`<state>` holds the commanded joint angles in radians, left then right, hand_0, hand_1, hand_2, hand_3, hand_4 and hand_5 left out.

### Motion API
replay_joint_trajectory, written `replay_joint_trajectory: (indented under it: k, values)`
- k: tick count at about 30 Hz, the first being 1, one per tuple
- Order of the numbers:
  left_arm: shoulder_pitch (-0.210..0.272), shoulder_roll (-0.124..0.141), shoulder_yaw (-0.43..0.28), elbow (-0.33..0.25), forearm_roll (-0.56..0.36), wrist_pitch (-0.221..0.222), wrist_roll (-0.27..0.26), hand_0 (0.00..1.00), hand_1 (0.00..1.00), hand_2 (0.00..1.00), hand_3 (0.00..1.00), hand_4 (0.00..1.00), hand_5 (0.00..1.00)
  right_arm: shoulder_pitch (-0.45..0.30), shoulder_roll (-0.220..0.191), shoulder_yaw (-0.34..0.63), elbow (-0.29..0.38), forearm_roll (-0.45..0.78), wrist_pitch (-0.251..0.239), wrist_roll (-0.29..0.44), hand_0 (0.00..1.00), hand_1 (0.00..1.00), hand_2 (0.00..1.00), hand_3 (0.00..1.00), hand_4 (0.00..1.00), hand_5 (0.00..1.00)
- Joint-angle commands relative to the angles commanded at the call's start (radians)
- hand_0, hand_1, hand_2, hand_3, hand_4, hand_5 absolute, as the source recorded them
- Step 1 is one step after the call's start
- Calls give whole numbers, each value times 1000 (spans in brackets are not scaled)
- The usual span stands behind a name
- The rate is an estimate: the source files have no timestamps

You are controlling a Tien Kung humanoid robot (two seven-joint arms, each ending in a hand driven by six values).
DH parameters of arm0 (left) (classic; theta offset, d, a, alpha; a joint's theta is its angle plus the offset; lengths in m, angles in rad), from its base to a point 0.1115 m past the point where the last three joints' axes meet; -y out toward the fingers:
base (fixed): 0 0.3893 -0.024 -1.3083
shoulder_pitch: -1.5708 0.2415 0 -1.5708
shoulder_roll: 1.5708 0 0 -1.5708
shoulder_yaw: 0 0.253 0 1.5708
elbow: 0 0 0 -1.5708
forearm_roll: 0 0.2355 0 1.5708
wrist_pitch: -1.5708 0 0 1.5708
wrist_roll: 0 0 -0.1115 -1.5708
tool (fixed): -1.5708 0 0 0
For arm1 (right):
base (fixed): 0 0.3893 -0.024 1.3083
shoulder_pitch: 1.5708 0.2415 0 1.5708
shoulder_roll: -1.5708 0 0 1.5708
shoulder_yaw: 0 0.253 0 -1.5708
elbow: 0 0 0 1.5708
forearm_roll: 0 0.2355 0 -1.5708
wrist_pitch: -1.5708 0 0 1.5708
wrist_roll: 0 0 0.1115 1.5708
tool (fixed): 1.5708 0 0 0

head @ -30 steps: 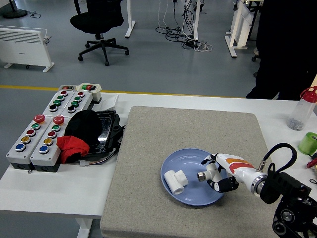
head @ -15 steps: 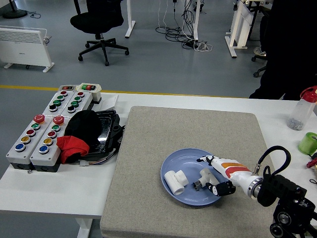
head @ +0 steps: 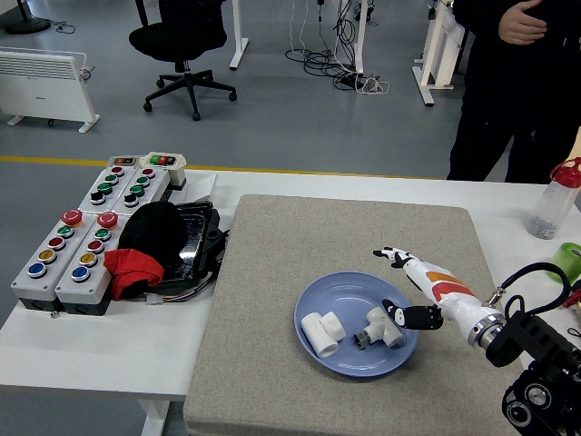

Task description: Pick pipe place plate twice

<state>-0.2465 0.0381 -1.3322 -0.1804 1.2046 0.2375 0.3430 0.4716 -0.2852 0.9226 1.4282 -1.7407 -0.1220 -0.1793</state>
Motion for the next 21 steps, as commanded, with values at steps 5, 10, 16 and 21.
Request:
replay_joint_trajectory:
  k: [5,10,16,21]
  values:
    - [1,0,-2,0,4,0,0,722,741,724,655,399,998,-57,10,93,-3,186,-186,111,840,822,950,875,582,296]
    - [1,0,-2,0,7,-1,1,721,741,724,655,399,998,-117,24,199,-5,391,-243,218,802,797,910,852,567,340]
    - [2,-1,-4,0,13,-3,1,721,741,723,655,399,998,-209,62,349,-16,645,-183,260,781,769,860,828,556,416]
    - [5,-2,-8,0,20,-4,2,717,741,723,655,399,998,-264,73,420,-22,843,-133,263,766,744,839,801,550,472]
